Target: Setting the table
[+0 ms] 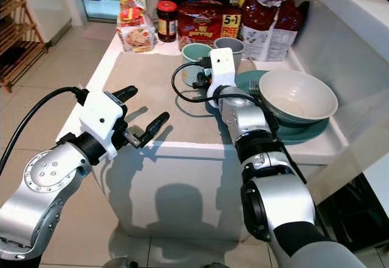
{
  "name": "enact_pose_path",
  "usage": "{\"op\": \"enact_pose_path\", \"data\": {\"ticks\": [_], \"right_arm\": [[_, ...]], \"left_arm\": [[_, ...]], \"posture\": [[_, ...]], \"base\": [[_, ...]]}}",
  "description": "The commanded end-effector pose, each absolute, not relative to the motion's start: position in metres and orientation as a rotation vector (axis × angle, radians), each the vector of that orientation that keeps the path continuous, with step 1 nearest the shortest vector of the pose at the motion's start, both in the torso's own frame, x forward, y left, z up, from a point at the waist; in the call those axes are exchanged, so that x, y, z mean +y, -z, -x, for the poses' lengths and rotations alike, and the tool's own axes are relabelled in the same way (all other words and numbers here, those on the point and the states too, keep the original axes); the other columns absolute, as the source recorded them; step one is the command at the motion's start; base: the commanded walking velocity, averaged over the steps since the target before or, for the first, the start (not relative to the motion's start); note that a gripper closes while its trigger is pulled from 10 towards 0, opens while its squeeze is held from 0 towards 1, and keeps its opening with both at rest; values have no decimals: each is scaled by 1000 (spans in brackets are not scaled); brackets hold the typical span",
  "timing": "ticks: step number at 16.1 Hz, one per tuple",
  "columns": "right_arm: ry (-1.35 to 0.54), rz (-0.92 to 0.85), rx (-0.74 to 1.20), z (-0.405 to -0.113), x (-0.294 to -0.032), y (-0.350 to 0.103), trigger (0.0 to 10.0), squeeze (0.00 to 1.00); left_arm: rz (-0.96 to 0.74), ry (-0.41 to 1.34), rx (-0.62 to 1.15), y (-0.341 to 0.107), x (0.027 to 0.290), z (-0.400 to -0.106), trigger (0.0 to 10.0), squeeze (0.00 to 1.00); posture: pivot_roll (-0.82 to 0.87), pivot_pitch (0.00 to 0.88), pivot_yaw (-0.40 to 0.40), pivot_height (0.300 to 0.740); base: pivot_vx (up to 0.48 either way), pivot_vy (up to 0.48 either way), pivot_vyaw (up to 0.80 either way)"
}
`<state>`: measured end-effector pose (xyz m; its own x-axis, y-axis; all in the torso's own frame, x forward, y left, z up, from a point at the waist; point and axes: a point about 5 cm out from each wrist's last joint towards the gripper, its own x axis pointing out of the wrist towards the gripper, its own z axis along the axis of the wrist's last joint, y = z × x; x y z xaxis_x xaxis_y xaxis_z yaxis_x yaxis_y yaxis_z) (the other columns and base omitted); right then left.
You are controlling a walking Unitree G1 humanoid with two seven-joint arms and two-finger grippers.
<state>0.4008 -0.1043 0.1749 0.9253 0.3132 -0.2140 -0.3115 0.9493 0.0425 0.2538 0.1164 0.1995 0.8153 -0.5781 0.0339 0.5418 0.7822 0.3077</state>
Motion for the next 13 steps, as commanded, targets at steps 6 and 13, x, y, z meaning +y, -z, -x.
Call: {"op": "enact_pose_path", "data": {"ticks": [6, 13], "right_arm": [[-321, -20, 189, -401, -107, -180, 0, 0], [-321, -20, 189, -401, -107, -180, 0, 0]], "left_arm": [[-298, 597, -137, -202, 117, -256, 10000, 0], [-298, 597, -137, -202, 117, -256, 10000, 0]], "posture": [[121, 0, -47, 740], [121, 0, -47, 740]], "base": [[0, 0, 0], [0, 0, 0]]}}
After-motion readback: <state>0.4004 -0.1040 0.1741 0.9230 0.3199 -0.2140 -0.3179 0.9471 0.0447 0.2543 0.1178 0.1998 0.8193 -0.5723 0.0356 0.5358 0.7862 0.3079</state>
